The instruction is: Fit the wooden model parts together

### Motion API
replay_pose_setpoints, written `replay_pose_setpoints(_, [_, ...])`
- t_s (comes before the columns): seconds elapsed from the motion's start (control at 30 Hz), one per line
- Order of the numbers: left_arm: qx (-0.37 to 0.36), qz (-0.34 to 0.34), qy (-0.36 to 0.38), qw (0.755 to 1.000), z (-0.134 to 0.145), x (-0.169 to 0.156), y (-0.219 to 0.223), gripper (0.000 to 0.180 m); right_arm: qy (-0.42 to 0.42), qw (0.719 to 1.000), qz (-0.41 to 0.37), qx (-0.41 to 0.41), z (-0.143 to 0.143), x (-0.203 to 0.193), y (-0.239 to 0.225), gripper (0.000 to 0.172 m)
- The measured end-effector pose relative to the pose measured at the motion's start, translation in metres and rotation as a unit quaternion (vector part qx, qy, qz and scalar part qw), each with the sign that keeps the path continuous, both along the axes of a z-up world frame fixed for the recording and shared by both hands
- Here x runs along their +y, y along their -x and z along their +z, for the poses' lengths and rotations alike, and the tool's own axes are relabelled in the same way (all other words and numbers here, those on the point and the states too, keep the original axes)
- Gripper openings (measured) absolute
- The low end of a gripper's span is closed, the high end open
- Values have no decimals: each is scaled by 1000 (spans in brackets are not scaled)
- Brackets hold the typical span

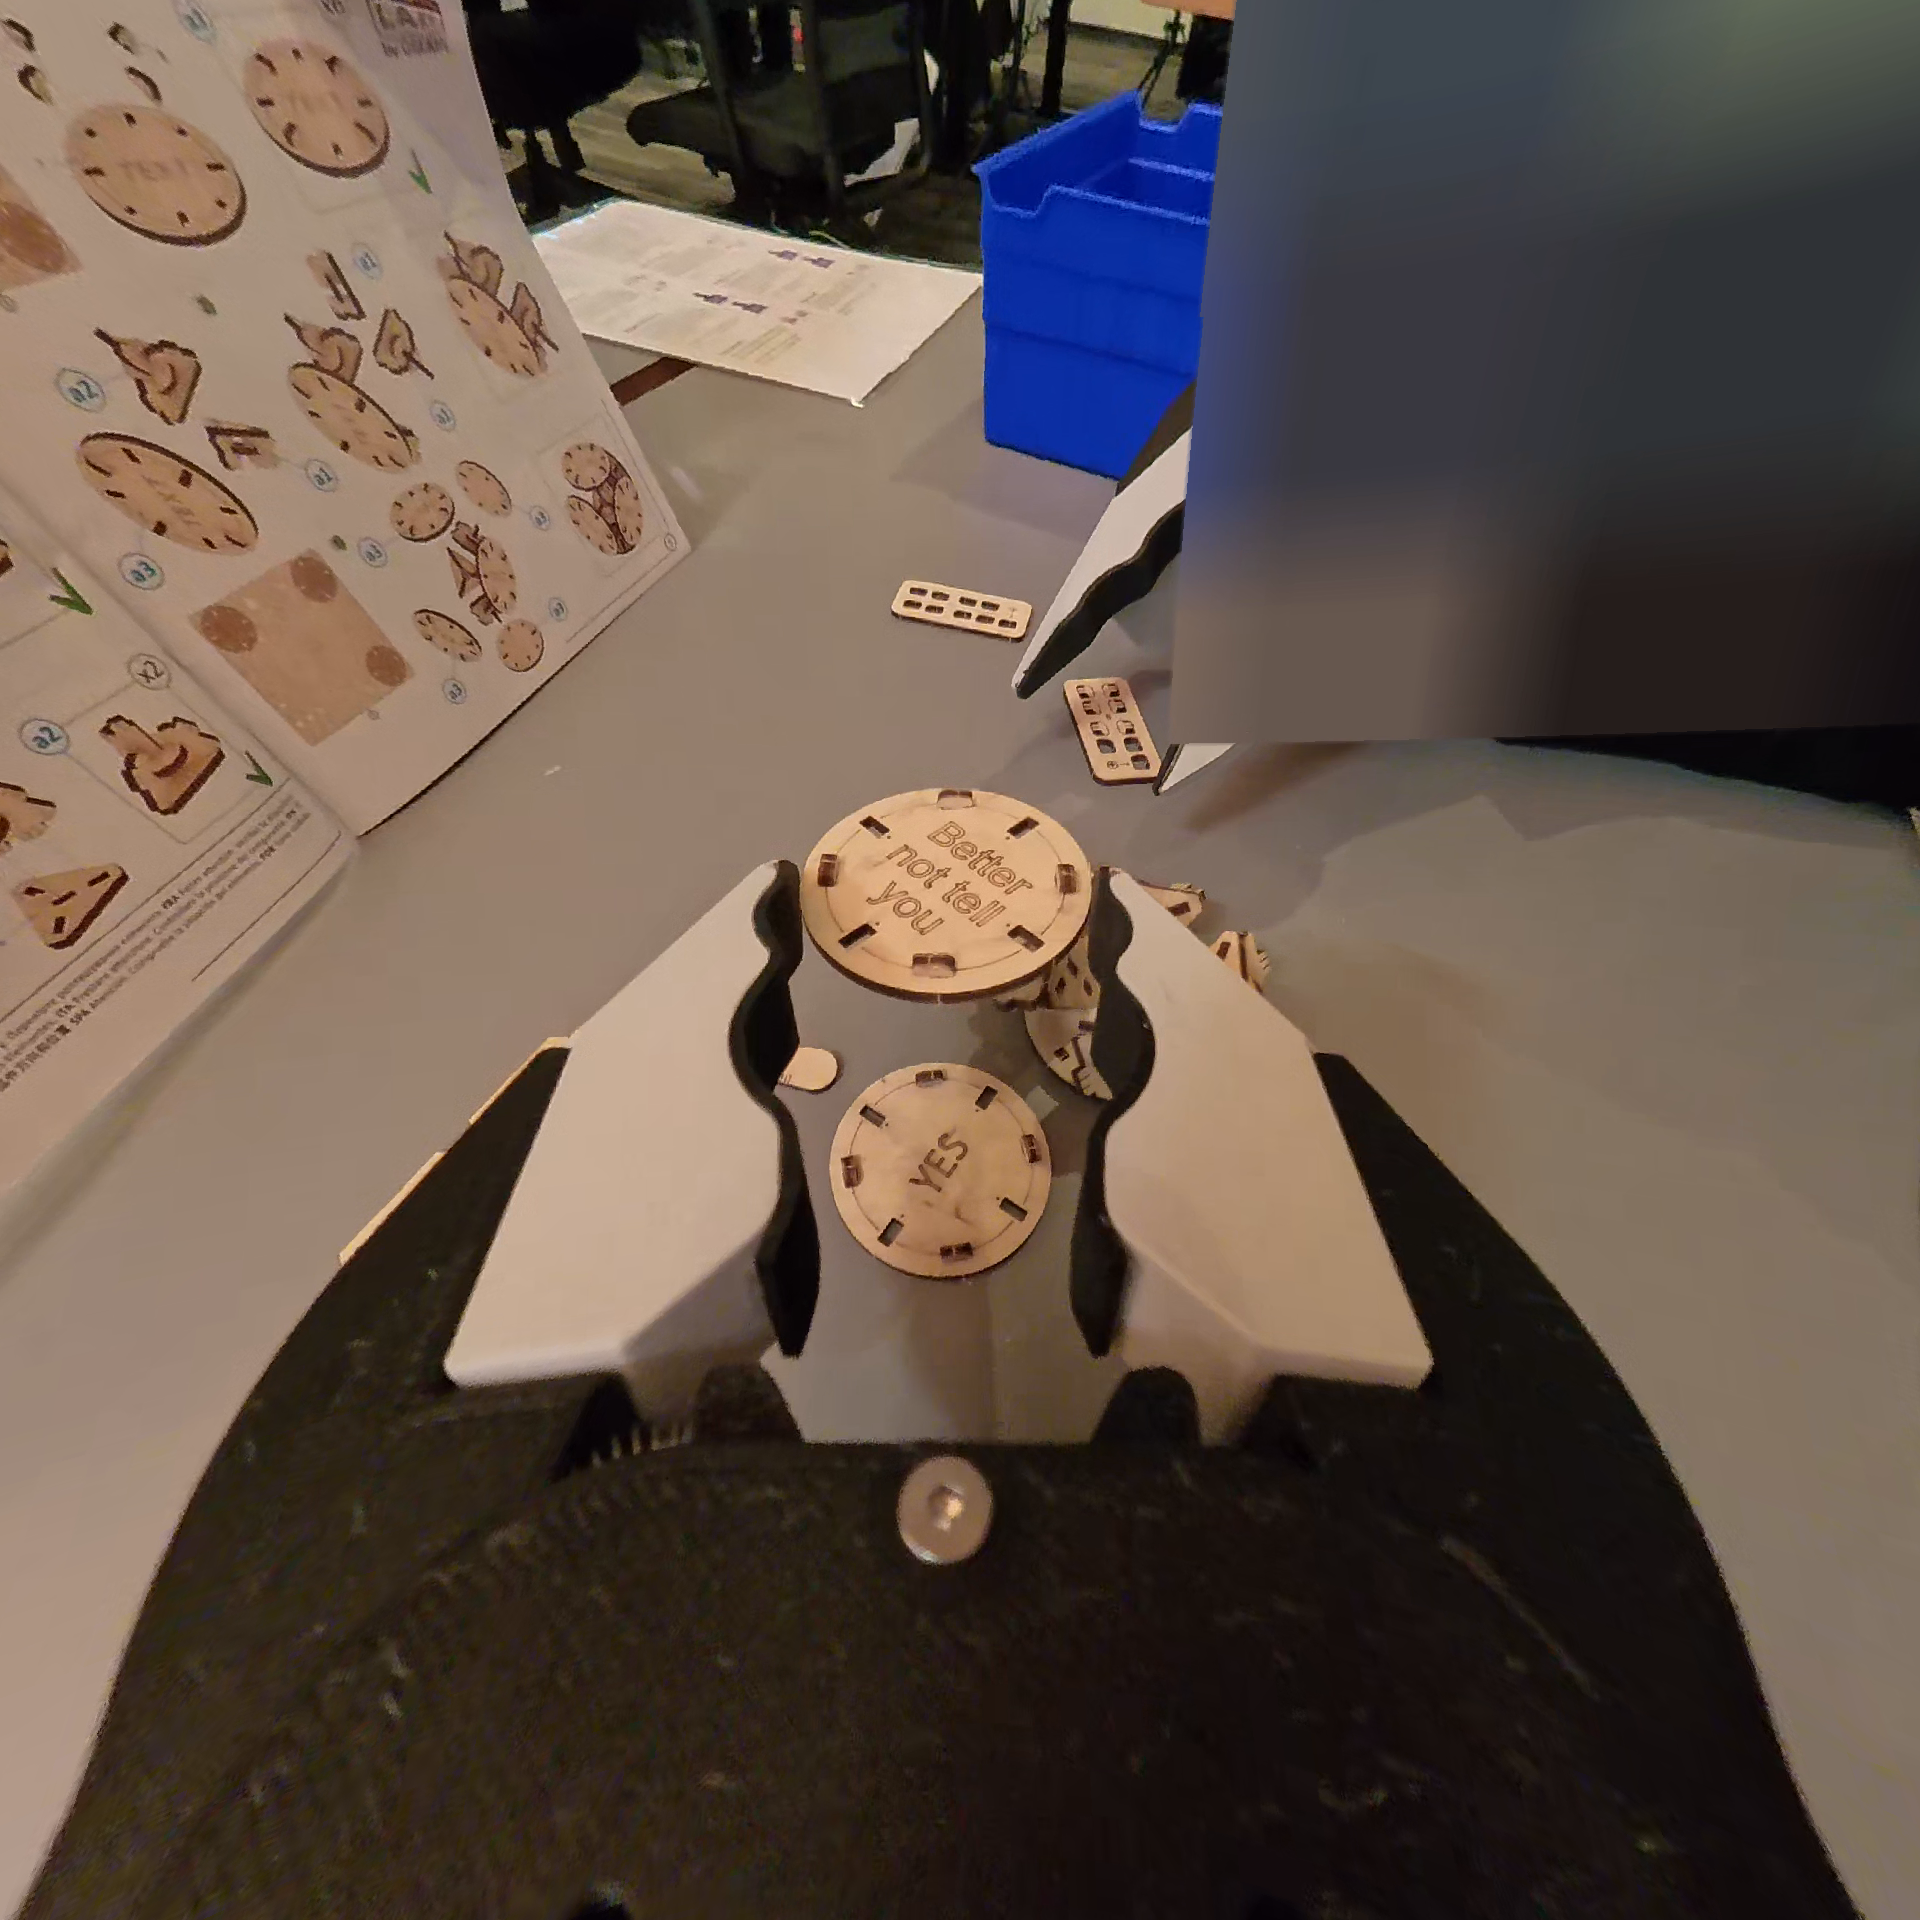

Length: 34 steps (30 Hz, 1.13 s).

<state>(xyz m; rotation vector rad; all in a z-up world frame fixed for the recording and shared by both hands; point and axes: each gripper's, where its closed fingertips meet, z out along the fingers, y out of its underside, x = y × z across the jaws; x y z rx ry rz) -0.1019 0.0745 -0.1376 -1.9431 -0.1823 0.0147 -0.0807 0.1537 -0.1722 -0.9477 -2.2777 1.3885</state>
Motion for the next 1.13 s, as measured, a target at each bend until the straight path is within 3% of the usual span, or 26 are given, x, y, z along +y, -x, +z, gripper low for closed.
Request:
replay_pose_setpoints(0.47, [45, -5, 14, 999, 6, 0, -8, 53, -6, 1000, 0, 0, -1, -1, 0, 53])
replay_pose_setpoints(0.83, [3, -4, 6, 1000, -2, -1, -3, 52, -12, 1000, 4, -2, -3, -2, -1, 53])
replay_pose_setpoints(1.13, [-42, 21, 32, 998, -25, -3, 10, 52, -9, 1000, 5, -4, -3, -2, -1, 53])
